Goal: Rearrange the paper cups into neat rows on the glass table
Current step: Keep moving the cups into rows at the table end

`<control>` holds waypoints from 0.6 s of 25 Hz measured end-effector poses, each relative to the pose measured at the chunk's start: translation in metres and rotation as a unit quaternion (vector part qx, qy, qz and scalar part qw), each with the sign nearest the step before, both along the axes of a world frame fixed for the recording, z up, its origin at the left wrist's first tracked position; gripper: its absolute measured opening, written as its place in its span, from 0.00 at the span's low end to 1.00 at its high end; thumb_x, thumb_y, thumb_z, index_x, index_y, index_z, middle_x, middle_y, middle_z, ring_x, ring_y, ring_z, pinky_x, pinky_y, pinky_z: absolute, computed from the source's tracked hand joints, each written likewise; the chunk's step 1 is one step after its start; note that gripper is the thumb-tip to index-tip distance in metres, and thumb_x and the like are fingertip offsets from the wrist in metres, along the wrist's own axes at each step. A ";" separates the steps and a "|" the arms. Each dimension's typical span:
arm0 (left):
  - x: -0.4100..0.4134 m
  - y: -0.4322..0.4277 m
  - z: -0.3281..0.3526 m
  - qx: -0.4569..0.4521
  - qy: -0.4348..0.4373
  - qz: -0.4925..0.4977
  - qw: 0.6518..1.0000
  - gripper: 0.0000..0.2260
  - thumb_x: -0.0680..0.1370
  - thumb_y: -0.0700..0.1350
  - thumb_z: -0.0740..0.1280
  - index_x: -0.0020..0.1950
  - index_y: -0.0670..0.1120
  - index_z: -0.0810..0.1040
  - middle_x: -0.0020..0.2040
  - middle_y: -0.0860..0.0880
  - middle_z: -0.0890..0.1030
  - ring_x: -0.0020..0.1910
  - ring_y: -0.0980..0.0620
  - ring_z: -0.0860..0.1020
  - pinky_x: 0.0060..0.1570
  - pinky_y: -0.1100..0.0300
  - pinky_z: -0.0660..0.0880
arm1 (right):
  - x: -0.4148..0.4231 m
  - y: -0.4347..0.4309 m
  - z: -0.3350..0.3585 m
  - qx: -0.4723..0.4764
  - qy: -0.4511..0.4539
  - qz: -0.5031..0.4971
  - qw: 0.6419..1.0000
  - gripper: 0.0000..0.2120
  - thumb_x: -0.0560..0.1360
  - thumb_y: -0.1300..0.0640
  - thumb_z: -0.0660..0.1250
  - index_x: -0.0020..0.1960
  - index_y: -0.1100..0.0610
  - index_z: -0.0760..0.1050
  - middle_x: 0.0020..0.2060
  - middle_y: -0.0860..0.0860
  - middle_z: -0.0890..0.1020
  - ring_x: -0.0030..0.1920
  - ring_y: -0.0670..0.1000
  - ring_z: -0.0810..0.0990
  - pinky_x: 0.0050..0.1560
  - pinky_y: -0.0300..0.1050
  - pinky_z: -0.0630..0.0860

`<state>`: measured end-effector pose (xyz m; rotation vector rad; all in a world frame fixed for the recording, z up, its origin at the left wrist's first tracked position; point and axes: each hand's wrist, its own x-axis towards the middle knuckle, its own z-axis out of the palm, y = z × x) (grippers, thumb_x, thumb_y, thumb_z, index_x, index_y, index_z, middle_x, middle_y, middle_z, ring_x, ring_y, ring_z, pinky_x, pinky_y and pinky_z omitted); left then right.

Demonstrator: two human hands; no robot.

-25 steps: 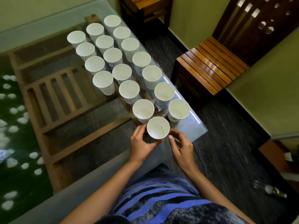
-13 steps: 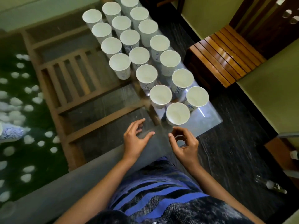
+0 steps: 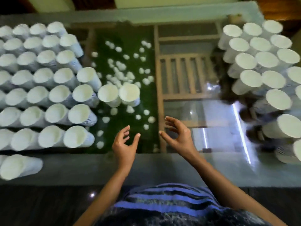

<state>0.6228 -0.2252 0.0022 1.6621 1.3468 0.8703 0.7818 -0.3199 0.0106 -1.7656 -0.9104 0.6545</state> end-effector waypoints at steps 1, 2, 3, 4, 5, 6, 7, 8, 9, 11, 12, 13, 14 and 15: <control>-0.012 0.015 0.000 -0.005 -0.004 0.014 1.000 0.20 0.67 0.36 0.75 0.57 0.37 0.76 0.51 0.41 0.80 0.48 0.47 0.79 0.47 0.55 0.77 | -0.012 0.022 0.001 -0.006 0.004 0.021 1.000 0.25 0.68 0.58 0.74 0.63 0.57 0.71 0.55 0.49 0.77 0.53 0.46 0.79 0.54 0.41 0.77; -0.021 0.028 0.001 -0.011 -0.009 0.021 1.000 0.21 0.68 0.36 0.74 0.59 0.37 0.76 0.54 0.41 0.79 0.50 0.48 0.78 0.49 0.55 0.77 | -0.021 0.043 0.003 -0.012 0.009 0.034 0.999 0.26 0.68 0.57 0.74 0.64 0.57 0.70 0.57 0.49 0.77 0.54 0.46 0.78 0.55 0.40 0.77; -0.026 0.041 0.001 -0.018 -0.015 0.023 0.999 0.22 0.68 0.37 0.74 0.61 0.38 0.74 0.56 0.41 0.79 0.52 0.49 0.77 0.51 0.56 0.76 | -0.029 0.061 0.005 -0.019 0.014 0.036 0.999 0.28 0.68 0.56 0.74 0.65 0.57 0.69 0.59 0.50 0.76 0.56 0.46 0.77 0.56 0.41 0.76; -0.029 0.052 0.001 -0.023 -0.019 0.021 0.999 0.24 0.68 0.38 0.74 0.62 0.38 0.73 0.58 0.41 0.78 0.54 0.50 0.76 0.53 0.56 0.75 | -0.034 0.078 0.006 -0.027 0.021 0.028 0.999 0.30 0.68 0.55 0.74 0.66 0.57 0.68 0.61 0.51 0.75 0.58 0.46 0.76 0.57 0.42 0.76; -0.029 0.063 0.001 -0.028 -0.020 0.020 0.999 0.25 0.69 0.38 0.74 0.64 0.38 0.72 0.59 0.42 0.77 0.56 0.50 0.75 0.55 0.57 0.74 | -0.036 0.091 0.006 -0.035 0.025 0.013 0.999 0.32 0.67 0.54 0.75 0.67 0.57 0.67 0.62 0.52 0.75 0.59 0.47 0.75 0.58 0.43 0.76; -0.026 0.073 0.000 -0.032 -0.021 0.018 0.999 0.26 0.69 0.39 0.74 0.65 0.39 0.71 0.61 0.42 0.76 0.57 0.50 0.75 0.56 0.57 0.73 | -0.036 0.101 0.006 -0.040 0.023 -0.004 0.999 0.33 0.67 0.53 0.75 0.68 0.57 0.66 0.63 0.52 0.74 0.59 0.47 0.74 0.59 0.45 0.75; -0.023 0.084 0.000 -0.037 -0.023 0.015 0.999 0.27 0.69 0.40 0.74 0.66 0.39 0.70 0.62 0.42 0.75 0.58 0.50 0.74 0.57 0.58 0.72 | -0.035 0.111 0.005 -0.046 0.015 -0.020 0.999 0.35 0.67 0.53 0.75 0.69 0.56 0.65 0.64 0.52 0.73 0.60 0.47 0.74 0.60 0.46 0.75; -0.018 0.094 -0.001 -0.042 -0.024 0.011 0.999 0.28 0.69 0.41 0.74 0.67 0.39 0.69 0.63 0.41 0.74 0.59 0.49 0.74 0.58 0.60 0.71 | -0.033 0.120 0.004 -0.052 0.006 -0.032 0.998 0.36 0.66 0.52 0.76 0.69 0.56 0.64 0.64 0.52 0.72 0.61 0.48 0.73 0.61 0.48 0.74; -0.012 0.104 -0.002 -0.048 -0.026 0.008 0.998 0.30 0.69 0.41 0.74 0.67 0.39 0.68 0.63 0.41 0.74 0.60 0.49 0.73 0.58 0.60 0.71 | -0.030 0.129 0.002 -0.057 0.001 -0.042 0.997 0.37 0.66 0.52 0.76 0.70 0.56 0.63 0.65 0.52 0.71 0.62 0.49 0.72 0.62 0.50 0.74; -0.002 0.122 -0.005 -0.050 -0.031 0.009 0.998 0.32 0.68 0.42 0.75 0.69 0.39 0.66 0.65 0.40 0.73 0.61 0.50 0.72 0.61 0.56 0.71 | -0.024 0.144 -0.002 -0.062 -0.002 -0.051 0.997 0.41 0.64 0.52 0.77 0.71 0.55 0.61 0.67 0.53 0.70 0.64 0.50 0.71 0.64 0.52 0.72; 0.002 0.129 -0.007 -0.044 -0.029 0.013 0.999 0.33 0.68 0.42 0.75 0.69 0.39 0.66 0.65 0.40 0.73 0.62 0.50 0.72 0.62 0.53 0.71 | -0.022 0.151 -0.005 -0.063 -0.003 -0.050 0.997 0.42 0.63 0.51 0.78 0.71 0.55 0.60 0.67 0.52 0.69 0.65 0.49 0.70 0.64 0.51 0.72; 0.006 0.136 -0.009 -0.035 -0.024 0.018 0.999 0.34 0.67 0.42 0.75 0.69 0.38 0.65 0.65 0.40 0.72 0.63 0.48 0.72 0.63 0.49 0.71 | -0.019 0.159 -0.007 -0.064 -0.008 -0.046 0.997 0.44 0.62 0.50 0.78 0.71 0.54 0.60 0.67 0.51 0.69 0.65 0.48 0.70 0.65 0.50 0.71; 0.010 0.141 -0.010 -0.023 -0.019 0.023 0.999 0.34 0.67 0.42 0.76 0.69 0.37 0.65 0.65 0.39 0.72 0.64 0.46 0.72 0.63 0.46 0.71 | -0.018 0.165 -0.007 -0.063 -0.012 -0.041 0.997 0.44 0.62 0.50 0.79 0.71 0.53 0.60 0.67 0.50 0.70 0.65 0.47 0.70 0.65 0.49 0.70; 0.012 0.146 -0.011 -0.011 -0.015 0.026 0.999 0.33 0.67 0.42 0.76 0.68 0.37 0.66 0.65 0.39 0.73 0.64 0.45 0.72 0.62 0.45 0.71 | -0.018 0.171 -0.008 -0.056 -0.015 -0.036 0.998 0.43 0.61 0.50 0.79 0.70 0.53 0.61 0.66 0.49 0.71 0.64 0.46 0.70 0.65 0.48 0.71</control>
